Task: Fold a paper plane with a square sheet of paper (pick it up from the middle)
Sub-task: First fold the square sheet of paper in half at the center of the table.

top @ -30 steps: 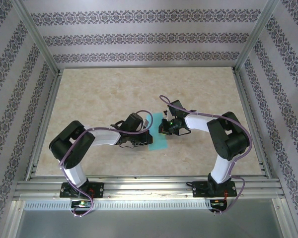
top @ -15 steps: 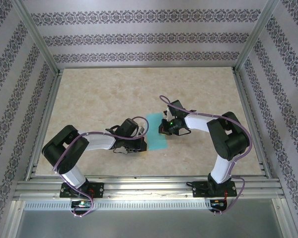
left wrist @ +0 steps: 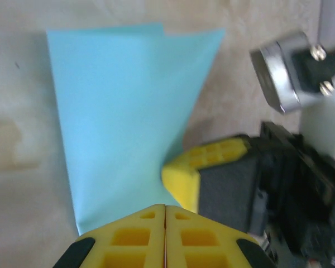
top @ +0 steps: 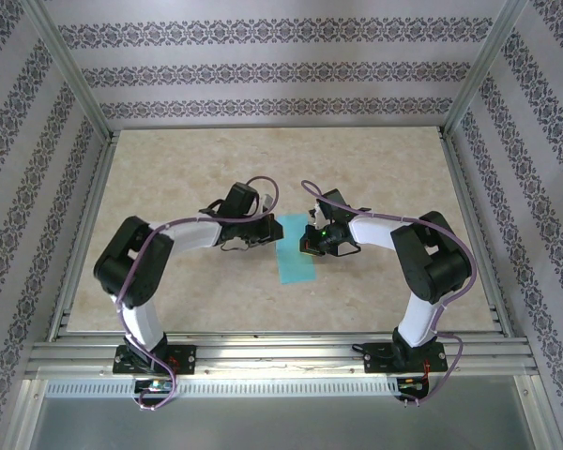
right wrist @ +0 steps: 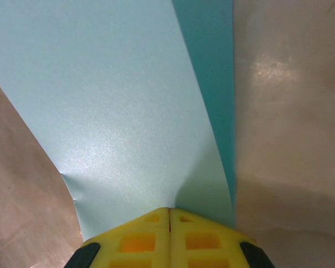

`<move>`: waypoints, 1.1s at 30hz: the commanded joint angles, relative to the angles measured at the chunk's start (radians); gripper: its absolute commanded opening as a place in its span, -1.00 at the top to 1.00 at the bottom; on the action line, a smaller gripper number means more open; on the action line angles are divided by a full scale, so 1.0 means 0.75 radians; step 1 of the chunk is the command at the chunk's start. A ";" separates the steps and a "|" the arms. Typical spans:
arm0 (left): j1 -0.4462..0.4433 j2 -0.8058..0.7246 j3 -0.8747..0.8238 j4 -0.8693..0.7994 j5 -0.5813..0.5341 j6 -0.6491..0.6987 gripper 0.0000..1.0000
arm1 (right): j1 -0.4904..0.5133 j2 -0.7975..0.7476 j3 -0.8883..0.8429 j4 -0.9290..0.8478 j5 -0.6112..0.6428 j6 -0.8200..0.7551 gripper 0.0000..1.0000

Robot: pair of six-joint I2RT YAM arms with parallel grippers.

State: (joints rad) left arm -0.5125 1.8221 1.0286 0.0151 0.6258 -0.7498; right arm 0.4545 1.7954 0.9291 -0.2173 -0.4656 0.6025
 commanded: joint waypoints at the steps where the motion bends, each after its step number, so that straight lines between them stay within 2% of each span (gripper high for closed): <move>1: 0.027 0.067 0.072 0.020 0.043 0.029 0.81 | 0.003 0.037 -0.041 -0.134 0.083 -0.008 1.00; 6: 0.056 0.142 0.082 0.072 0.105 0.035 0.81 | 0.003 0.028 -0.038 -0.136 0.093 -0.006 1.00; 14: 0.059 0.234 0.039 -0.096 -0.067 0.097 0.81 | 0.006 0.030 -0.043 -0.132 0.097 0.001 1.00; 17: 0.062 0.242 0.047 -0.109 -0.049 0.106 0.81 | 0.006 0.035 -0.039 -0.135 0.096 -0.001 1.00; 25: 0.071 0.188 0.199 -0.155 -0.005 0.097 0.78 | 0.006 0.013 -0.040 -0.155 0.109 -0.012 1.00; 33: 0.103 0.291 0.324 -0.215 -0.014 0.100 0.79 | 0.005 0.020 -0.041 -0.148 0.105 -0.008 1.00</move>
State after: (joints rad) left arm -0.4545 1.9980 1.2518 -0.0914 0.6247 -0.6918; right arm 0.4545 1.7935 0.9291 -0.2214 -0.4633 0.6025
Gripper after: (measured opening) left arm 0.107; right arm 0.049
